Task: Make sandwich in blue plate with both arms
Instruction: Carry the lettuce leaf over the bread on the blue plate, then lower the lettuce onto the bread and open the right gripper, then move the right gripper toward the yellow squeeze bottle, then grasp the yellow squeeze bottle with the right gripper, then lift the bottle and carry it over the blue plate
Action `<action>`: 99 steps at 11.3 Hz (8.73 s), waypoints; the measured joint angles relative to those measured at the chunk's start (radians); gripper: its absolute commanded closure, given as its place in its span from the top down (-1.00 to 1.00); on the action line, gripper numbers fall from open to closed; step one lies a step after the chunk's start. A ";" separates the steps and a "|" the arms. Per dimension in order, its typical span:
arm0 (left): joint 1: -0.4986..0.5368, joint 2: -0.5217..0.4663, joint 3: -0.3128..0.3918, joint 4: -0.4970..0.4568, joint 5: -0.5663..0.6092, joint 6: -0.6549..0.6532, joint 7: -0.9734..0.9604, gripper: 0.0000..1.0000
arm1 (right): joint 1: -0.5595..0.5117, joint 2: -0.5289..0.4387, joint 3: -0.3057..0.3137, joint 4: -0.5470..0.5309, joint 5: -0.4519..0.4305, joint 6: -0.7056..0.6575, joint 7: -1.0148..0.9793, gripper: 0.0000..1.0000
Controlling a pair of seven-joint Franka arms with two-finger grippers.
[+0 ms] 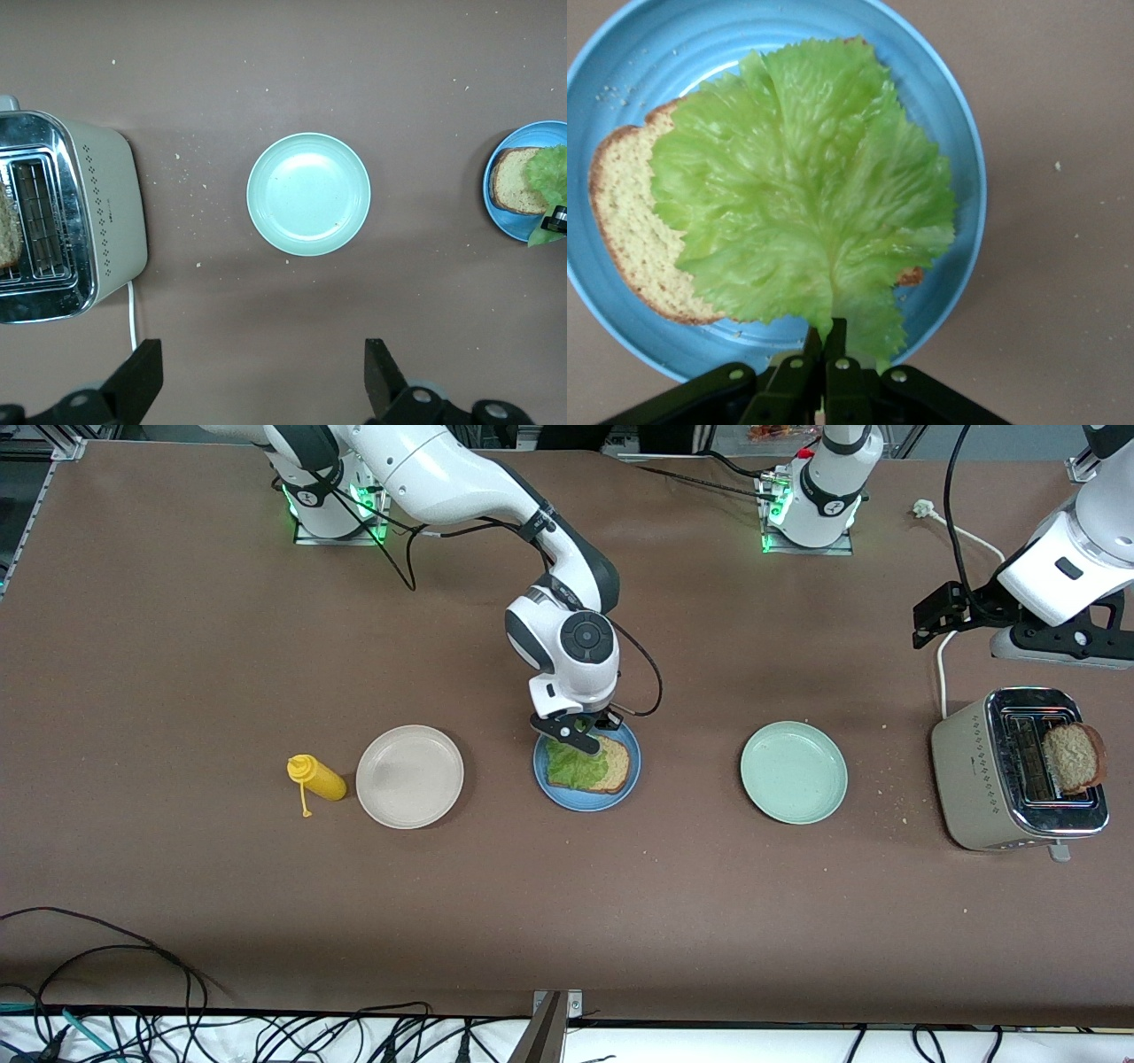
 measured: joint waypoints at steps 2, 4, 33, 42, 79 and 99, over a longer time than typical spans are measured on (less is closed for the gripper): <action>0.000 0.000 0.000 0.000 0.000 0.000 0.000 1.00 | 0.000 0.000 -0.009 0.007 -0.003 0.000 0.000 1.00; 0.000 0.000 0.000 0.000 0.000 -0.002 0.000 1.00 | 0.000 0.000 -0.013 0.016 -0.006 0.003 0.000 1.00; -0.001 0.000 -0.014 0.000 0.000 -0.009 0.000 1.00 | -0.600 -0.465 0.049 -0.127 -0.003 -0.483 -1.315 1.00; 0.000 0.000 -0.013 0.000 0.000 -0.041 0.000 1.00 | -0.788 -0.470 0.060 -0.139 0.084 -0.523 -1.838 1.00; -0.001 0.008 -0.013 -0.001 0.000 -0.044 0.000 1.00 | -1.138 0.053 0.146 -0.167 0.810 -0.433 -3.543 -1.00; -0.001 0.008 -0.013 -0.001 0.000 -0.044 0.000 1.00 | -0.502 -0.278 0.072 -0.156 0.020 -0.348 -2.080 -1.00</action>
